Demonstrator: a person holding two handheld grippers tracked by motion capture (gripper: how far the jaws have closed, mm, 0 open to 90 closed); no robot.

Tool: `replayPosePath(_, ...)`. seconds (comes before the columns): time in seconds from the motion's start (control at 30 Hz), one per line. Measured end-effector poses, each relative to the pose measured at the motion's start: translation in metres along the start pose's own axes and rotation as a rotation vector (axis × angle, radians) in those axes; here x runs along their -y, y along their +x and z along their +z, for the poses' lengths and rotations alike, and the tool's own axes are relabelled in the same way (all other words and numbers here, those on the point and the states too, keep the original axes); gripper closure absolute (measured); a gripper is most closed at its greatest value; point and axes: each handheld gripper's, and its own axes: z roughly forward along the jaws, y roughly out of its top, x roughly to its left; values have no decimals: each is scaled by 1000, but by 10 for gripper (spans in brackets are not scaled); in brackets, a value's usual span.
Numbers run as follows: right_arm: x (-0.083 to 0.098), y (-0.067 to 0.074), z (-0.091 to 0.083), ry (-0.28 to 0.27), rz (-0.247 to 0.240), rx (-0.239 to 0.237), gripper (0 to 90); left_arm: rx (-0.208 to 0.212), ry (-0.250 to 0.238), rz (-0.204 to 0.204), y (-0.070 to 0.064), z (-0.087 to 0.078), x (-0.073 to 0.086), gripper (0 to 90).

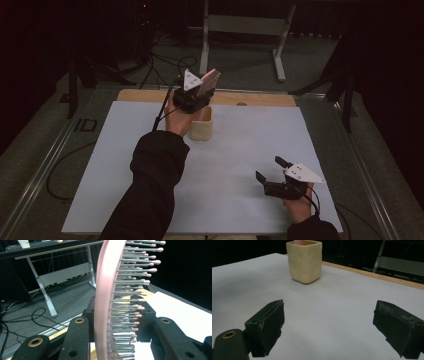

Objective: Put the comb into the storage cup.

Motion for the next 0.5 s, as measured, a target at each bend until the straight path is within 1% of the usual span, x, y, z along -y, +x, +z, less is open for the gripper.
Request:
replayPosePath(0.17, 0, 0, 0, 0, 0, 1, 102, 1, 8, 9, -2, 1, 1, 641)
replayPosePath(0.43, 0, 0, 0, 1, -1, 3, 102, 0, 15, 12, -4, 4, 5, 641)
replayPosePath(0.5, 0, 0, 0, 2, -1, 3, 101, -2, 20, 20, -5, 4, 5, 641)
